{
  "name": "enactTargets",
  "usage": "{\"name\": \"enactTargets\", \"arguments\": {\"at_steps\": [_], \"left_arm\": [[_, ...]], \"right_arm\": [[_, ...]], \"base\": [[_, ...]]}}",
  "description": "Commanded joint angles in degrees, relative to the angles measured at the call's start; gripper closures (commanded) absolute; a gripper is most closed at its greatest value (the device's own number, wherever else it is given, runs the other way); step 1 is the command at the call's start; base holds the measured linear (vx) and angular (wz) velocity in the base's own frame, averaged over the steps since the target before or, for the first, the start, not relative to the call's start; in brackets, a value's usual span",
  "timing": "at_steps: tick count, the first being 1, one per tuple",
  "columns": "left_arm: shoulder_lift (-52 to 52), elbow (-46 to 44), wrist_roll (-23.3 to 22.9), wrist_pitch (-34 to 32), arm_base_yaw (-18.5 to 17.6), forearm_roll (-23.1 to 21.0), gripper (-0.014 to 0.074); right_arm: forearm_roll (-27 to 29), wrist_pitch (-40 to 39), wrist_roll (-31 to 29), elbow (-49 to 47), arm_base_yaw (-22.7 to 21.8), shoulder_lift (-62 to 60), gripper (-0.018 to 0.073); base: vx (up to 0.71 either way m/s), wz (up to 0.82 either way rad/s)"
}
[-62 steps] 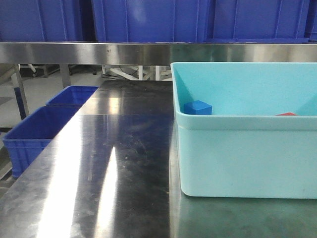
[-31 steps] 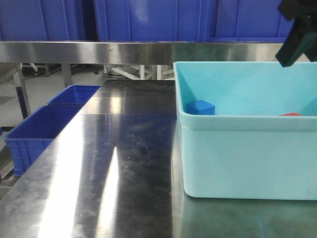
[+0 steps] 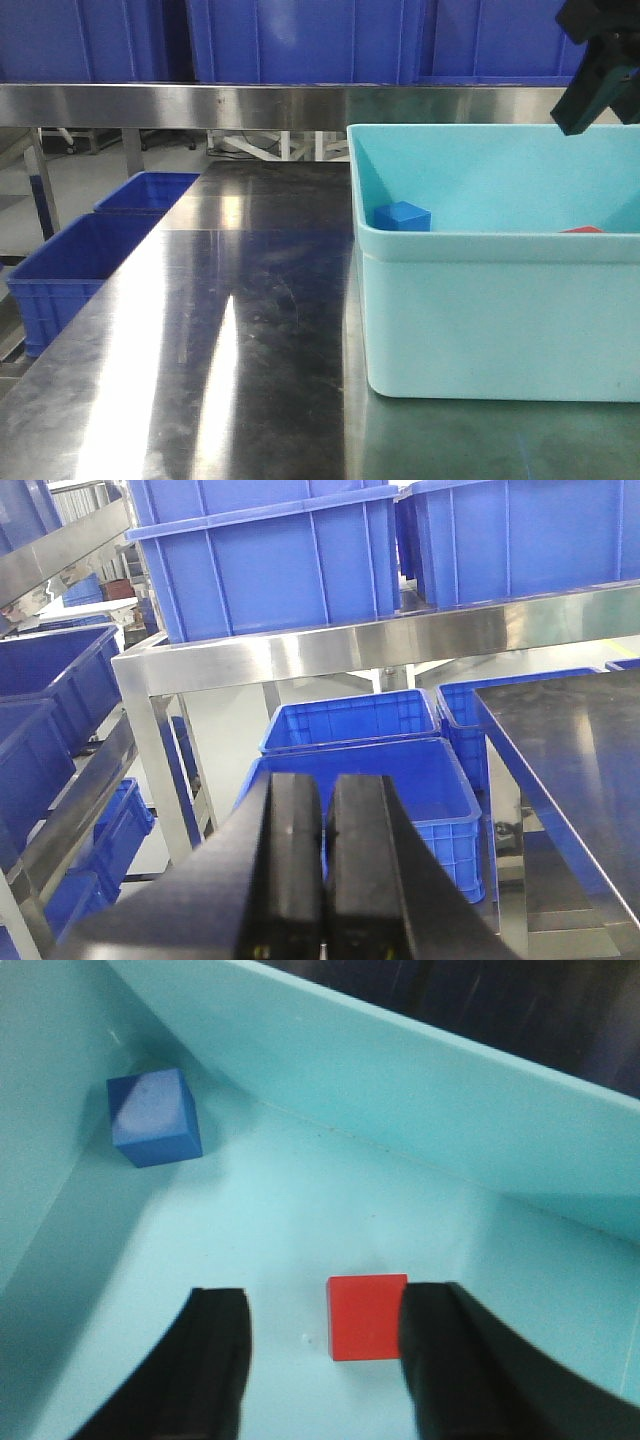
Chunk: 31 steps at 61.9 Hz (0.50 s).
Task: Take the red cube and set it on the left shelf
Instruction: 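Lower the right gripper into the teal tub over the red cube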
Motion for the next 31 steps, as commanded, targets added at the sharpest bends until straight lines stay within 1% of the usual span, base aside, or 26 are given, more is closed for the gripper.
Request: {"name": "enactTargets", "arguments": {"at_steps": [1, 5, 10, 31], "left_arm": [[0.0, 1.3, 0.0, -5.2, -0.3, -0.3, 0.0491], [0.0, 1.3, 0.0, -5.2, -0.3, -0.3, 0.0491], [0.0, 1.3, 0.0, -5.2, -0.3, -0.3, 0.0491], [0.0, 1.3, 0.0, -5.2, -0.3, -0.3, 0.0491]], "right_arm": [[-0.1, -2.0, -0.7, -2.2, 0.0, -1.0, 0.0019], [-0.1, -1.6, -0.7, -2.2, 0.2, -0.6, -0.0075], [-0.3, -1.5, -0.7, -2.1, 0.2, 0.0, -0.0057], [-3.9, -2.3, -0.7, -2.1, 0.2, 4.8, -0.0057]], "base": [[0.0, 0.0], [0.0, 0.0], [0.0, 0.0], [0.0, 0.0]]}}
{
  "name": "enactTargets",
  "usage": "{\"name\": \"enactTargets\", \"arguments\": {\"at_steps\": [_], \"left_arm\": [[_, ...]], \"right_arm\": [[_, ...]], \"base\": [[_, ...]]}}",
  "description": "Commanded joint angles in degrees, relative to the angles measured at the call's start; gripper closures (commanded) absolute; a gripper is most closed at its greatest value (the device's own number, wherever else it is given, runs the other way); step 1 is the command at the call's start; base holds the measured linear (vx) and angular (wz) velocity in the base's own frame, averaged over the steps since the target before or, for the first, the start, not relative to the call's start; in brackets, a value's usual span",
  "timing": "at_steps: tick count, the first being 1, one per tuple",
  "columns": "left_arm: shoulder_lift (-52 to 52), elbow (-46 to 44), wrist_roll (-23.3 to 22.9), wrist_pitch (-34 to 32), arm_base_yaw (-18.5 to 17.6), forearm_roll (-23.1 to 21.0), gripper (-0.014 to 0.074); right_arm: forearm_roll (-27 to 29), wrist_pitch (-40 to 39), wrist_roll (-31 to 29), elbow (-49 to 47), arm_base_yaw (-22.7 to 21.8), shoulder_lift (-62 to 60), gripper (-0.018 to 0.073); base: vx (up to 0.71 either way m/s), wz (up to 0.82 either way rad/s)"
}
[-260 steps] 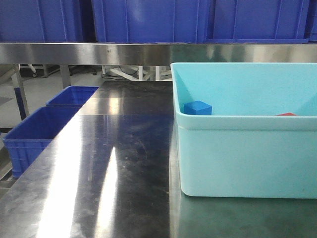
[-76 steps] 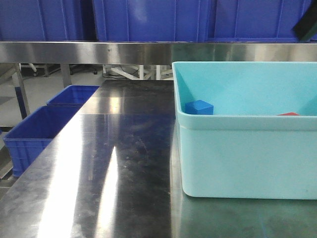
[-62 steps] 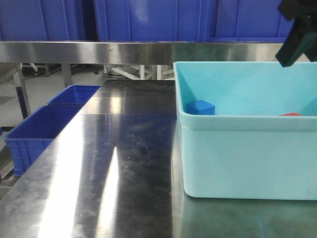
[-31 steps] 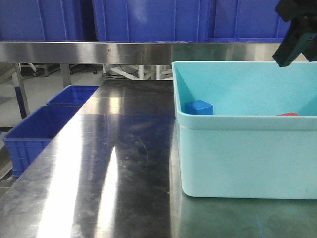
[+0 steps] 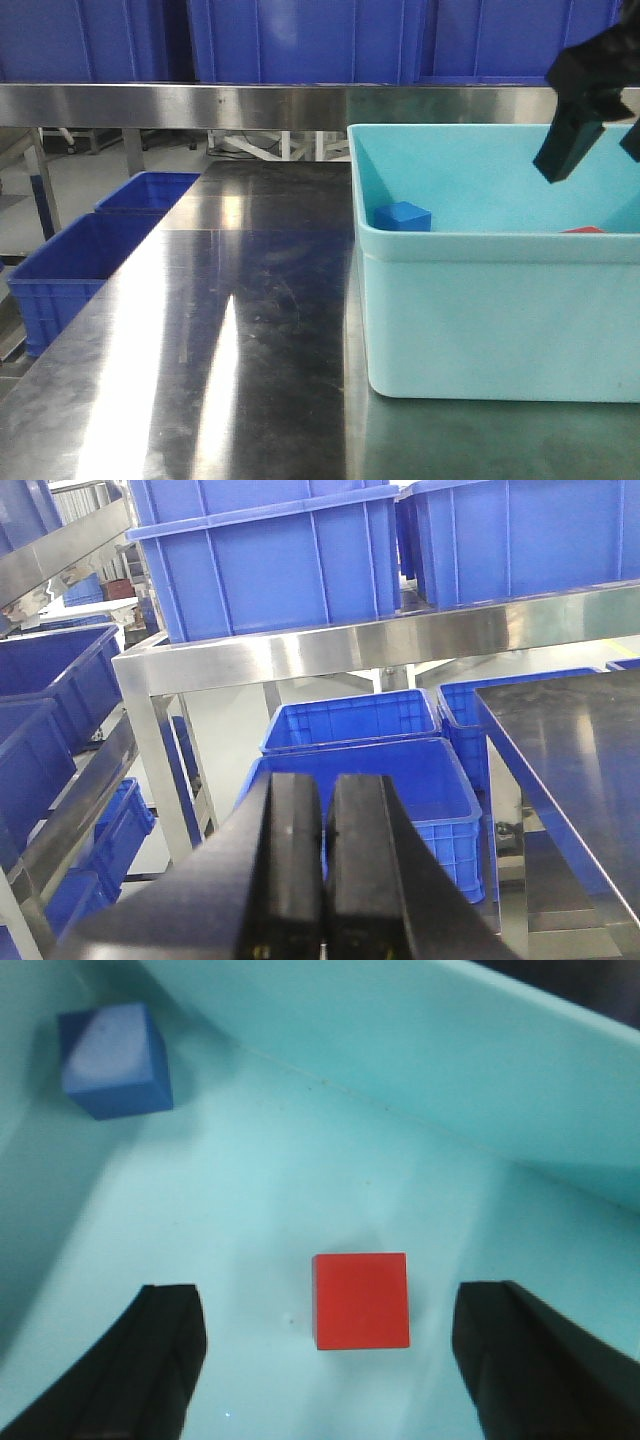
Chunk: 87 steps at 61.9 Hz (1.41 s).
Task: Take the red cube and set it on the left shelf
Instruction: 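Lower the right gripper into the teal tub over the red cube, then close the right gripper on the red cube and lift it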
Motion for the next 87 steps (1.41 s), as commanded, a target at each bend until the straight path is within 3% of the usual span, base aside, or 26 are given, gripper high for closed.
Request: {"name": "enactTargets", "arguments": {"at_steps": [1, 65, 71, 87], "left_arm": [[0.0, 1.3, 0.0, -5.2, -0.3, -0.3, 0.0491], [0.0, 1.3, 0.0, -5.2, -0.3, -0.3, 0.0491], [0.0, 1.3, 0.0, -5.2, -0.3, -0.3, 0.0491], [0.0, 1.3, 0.0, -5.2, -0.3, -0.3, 0.0491]], "right_arm": [[-1.1, -3.4, -0.6, -2.1, 0.1, -0.1, -0.0057], [-4.7, -6.4, -0.6, -2.1, -0.5, 11.9, -0.0037], [-4.7, -6.8, -0.6, -2.1, -0.6, 11.9, 0.0055], [-4.7, -7.5, -0.6, -2.1, -0.7, 10.2, 0.0516]], "base": [[0.0, 0.0], [0.0, 0.0], [0.0, 0.0], [0.0, 0.0]]}}
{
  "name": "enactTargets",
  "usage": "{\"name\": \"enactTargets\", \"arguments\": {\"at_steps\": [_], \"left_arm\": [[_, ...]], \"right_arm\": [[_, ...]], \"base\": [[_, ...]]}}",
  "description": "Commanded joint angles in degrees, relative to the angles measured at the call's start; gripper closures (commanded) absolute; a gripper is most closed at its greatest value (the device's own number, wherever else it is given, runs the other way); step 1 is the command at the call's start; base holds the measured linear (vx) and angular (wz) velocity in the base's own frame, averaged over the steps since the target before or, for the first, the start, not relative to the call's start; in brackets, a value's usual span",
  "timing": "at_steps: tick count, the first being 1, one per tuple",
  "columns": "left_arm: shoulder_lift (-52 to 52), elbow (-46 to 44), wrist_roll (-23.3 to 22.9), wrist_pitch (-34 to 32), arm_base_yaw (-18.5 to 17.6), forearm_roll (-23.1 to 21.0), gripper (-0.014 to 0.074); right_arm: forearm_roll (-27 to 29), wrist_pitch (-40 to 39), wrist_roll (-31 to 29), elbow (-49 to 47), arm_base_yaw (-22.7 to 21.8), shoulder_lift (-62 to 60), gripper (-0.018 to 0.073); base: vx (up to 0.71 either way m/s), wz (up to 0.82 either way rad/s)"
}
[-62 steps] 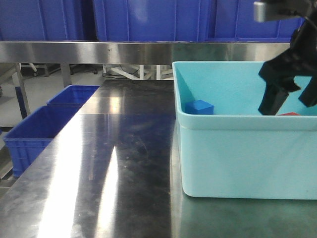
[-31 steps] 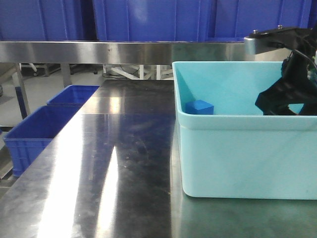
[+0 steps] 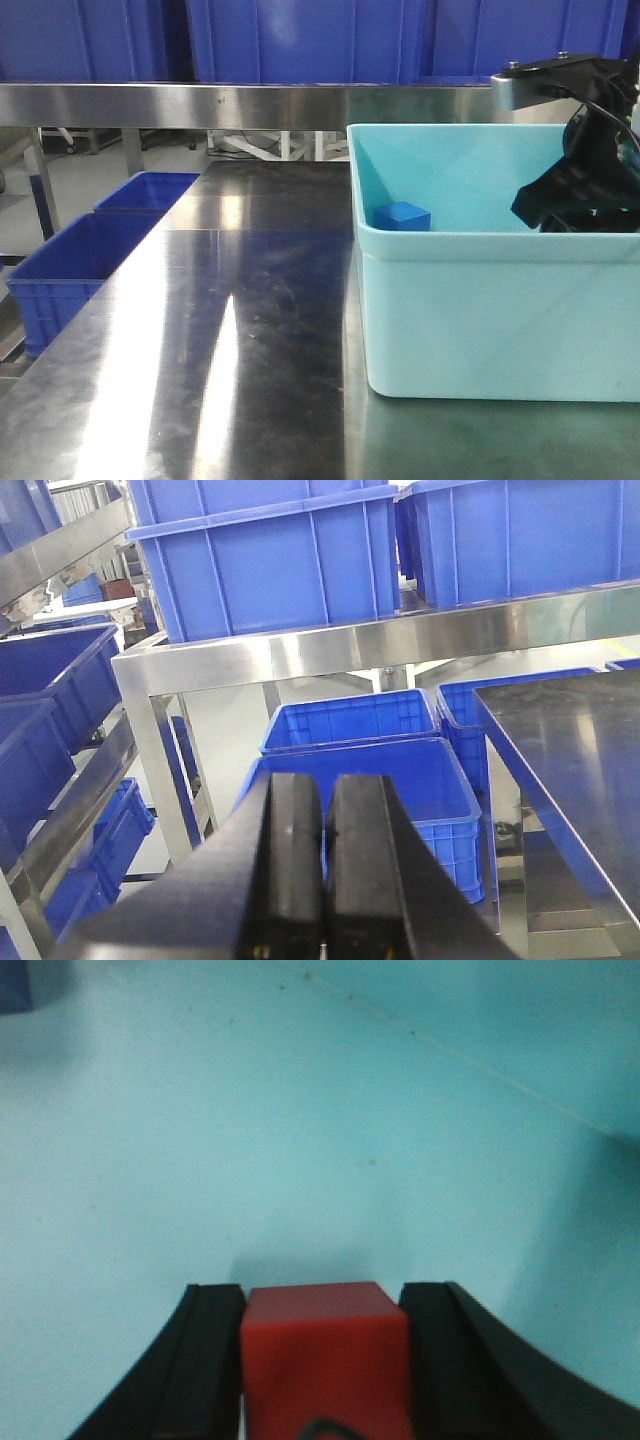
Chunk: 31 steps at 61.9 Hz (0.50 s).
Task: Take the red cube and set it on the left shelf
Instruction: 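Close the right gripper on the red cube and lift it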
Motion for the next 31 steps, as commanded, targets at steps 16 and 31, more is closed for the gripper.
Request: {"name": "enactTargets", "arguments": {"at_steps": [16, 31], "left_arm": [[0.0, 1.3, 0.0, -5.2, -0.3, -0.3, 0.0491], [0.0, 1.3, 0.0, -5.2, -0.3, -0.3, 0.0491]], "right_arm": [[-0.9, -10.5, -0.4, -2.0, -0.4, -13.7, 0.0494], [-0.8, -16.2, -0.4, 0.0, -2.6, -27.3, 0.0494]], "base": [[0.0, 0.0], [0.0, 0.0]]}}
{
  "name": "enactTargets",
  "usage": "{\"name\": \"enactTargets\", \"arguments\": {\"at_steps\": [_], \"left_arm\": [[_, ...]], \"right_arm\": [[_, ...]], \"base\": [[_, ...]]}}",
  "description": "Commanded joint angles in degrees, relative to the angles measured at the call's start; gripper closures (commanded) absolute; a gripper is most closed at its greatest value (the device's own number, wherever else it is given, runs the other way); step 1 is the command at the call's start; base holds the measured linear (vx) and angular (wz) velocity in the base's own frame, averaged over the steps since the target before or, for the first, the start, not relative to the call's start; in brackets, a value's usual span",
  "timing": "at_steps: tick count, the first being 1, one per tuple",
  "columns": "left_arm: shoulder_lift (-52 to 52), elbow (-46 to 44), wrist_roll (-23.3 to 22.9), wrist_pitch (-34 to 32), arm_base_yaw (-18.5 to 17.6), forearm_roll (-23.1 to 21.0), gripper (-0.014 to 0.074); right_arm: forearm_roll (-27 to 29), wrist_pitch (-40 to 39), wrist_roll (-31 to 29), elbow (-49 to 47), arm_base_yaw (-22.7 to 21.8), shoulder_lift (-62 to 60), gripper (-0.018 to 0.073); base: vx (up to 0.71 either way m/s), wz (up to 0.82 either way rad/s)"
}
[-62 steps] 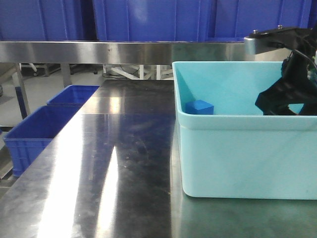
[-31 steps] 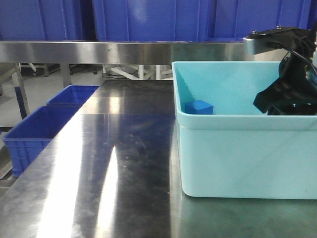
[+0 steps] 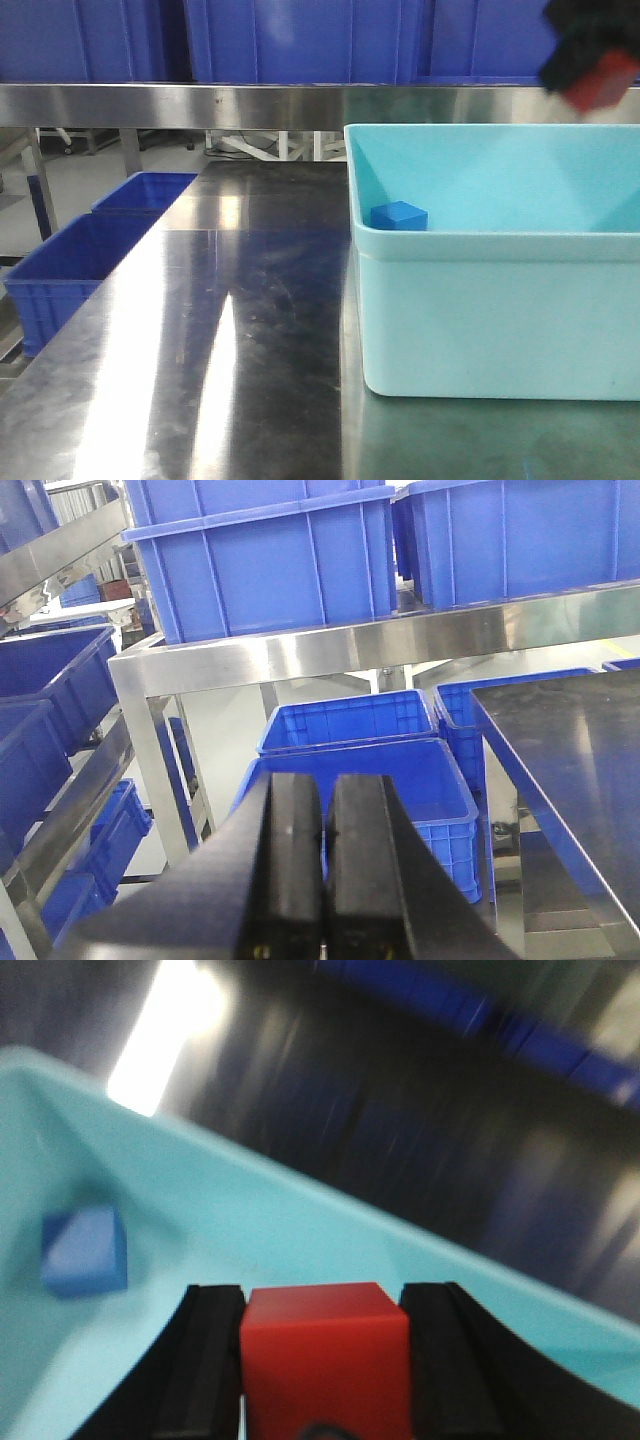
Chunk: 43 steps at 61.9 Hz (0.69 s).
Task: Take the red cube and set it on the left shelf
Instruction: 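Close the right gripper on the red cube and lift it, then hold the red cube raised in the right gripper above the tub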
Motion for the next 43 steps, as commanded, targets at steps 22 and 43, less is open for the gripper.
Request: {"name": "enactTargets", "arguments": {"at_steps": [22, 43], "left_arm": [[0.0, 1.3, 0.0, -5.2, -0.3, -0.3, 0.0491], [0.0, 1.3, 0.0, -5.2, -0.3, -0.3, 0.0491]], "right_arm": [[-0.7, -10.1, -0.4, 13.8, -8.7, -24.4, 0.0494], [-0.7, -11.3, -0.4, 29.5, -8.9, -43.5, 0.0494]], "base": [[-0.01, -0.04], [0.0, 0.0]]}}
